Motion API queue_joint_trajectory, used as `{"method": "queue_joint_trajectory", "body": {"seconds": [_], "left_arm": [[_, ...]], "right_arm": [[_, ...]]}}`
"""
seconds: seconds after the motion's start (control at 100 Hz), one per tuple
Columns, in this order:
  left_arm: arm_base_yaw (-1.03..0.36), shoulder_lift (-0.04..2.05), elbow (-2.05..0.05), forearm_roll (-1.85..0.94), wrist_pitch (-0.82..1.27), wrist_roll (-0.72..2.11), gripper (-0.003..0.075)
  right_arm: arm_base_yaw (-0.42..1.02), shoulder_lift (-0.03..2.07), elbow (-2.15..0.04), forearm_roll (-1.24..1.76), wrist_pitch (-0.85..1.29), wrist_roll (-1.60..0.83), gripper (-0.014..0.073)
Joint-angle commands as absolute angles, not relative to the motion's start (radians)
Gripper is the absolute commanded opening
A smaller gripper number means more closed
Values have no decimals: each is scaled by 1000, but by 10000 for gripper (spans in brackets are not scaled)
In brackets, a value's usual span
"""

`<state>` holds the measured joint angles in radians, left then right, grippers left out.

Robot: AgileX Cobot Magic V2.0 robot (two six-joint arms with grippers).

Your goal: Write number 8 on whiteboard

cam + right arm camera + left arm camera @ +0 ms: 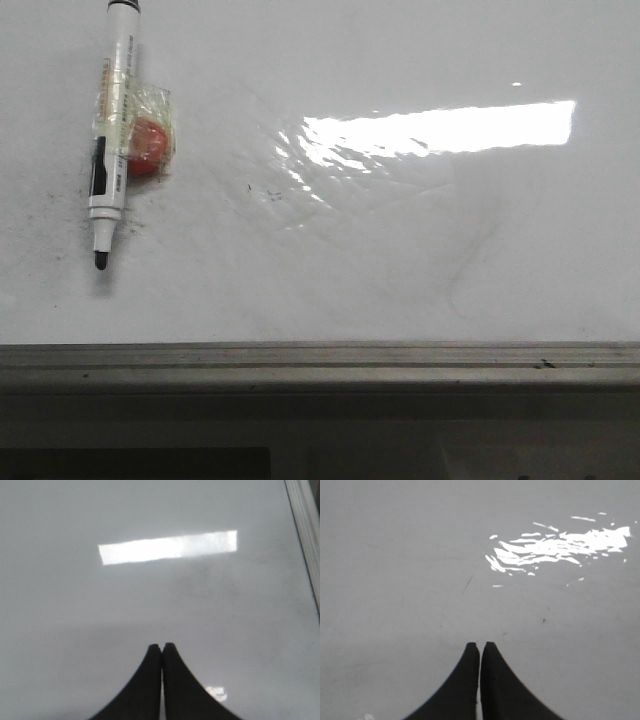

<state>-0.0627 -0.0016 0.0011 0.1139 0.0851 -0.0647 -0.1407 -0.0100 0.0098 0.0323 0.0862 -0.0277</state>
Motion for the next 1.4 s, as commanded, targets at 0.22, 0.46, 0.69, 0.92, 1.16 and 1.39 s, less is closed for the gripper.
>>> {"method": "queue_joint_trajectory", "body": {"seconds": [0.22,0.46,0.69,0.92,1.16,1.39], "left_arm": [[-56,-26,0,-58,-68,-79,-21],[-56,122,-154,-47,93,-68,-20],[-56,283,-221,-39,51,-68,-20],[-56,367,-221,-39,-123,-68,332],[-104,471,-210,83,-306,-75,472],[-359,607,-210,219,-487,-321,471]], "right_arm": [[-143,-9,-73,139,118,-21,-63],[-143,153,-226,179,257,-23,-63],[-143,317,-290,179,314,-23,-63],[-143,338,-290,179,307,-23,-63],[-143,338,-288,179,272,-23,-63],[-143,338,-288,179,264,-23,-63]]}}
